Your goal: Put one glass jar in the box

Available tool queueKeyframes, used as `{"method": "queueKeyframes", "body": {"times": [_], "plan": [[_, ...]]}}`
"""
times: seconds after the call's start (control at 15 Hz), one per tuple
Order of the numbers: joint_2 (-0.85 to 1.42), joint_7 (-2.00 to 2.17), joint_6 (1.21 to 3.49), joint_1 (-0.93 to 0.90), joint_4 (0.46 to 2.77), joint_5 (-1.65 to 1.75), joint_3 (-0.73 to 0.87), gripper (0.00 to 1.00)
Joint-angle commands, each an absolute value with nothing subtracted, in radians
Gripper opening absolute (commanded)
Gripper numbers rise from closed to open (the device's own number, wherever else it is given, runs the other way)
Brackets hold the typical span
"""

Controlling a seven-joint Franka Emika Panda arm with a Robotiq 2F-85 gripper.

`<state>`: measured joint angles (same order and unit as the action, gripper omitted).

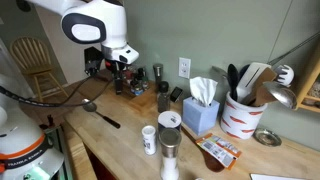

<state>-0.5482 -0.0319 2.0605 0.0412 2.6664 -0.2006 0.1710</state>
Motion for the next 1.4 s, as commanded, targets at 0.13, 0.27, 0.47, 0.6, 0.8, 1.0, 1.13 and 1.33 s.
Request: {"method": "queueKeyframes", "body": {"times": [0.13, 0.27, 0.47, 0.6, 0.8, 1.0, 1.13, 1.33], "plan": [[-0.546, -0.040, 2.057, 0.059, 2.665, -0.210, 0.154, 1.00], [-0.546, -0.040, 2.057, 0.059, 2.665, -0.210, 0.154, 1.00], [-0.546, -0.040, 2.057, 0.059, 2.665, -0.210, 0.154, 1.00], [-0.538, 0.001, 2.096, 0.055, 2.656, -0.236, 0.141, 1.00], [-0.530, 0.128, 2.199, 0.036, 2.631, -0.320, 0.080, 1.00], [-0.492, 0.292, 2.341, 0.054, 2.595, -0.338, 0.004, 1.00], [-0.462, 0.402, 2.413, 0.085, 2.571, -0.305, -0.031, 1.00], [-0.414, 0.565, 2.504, 0.145, 2.546, -0.243, -0.079, 1.00]]}}
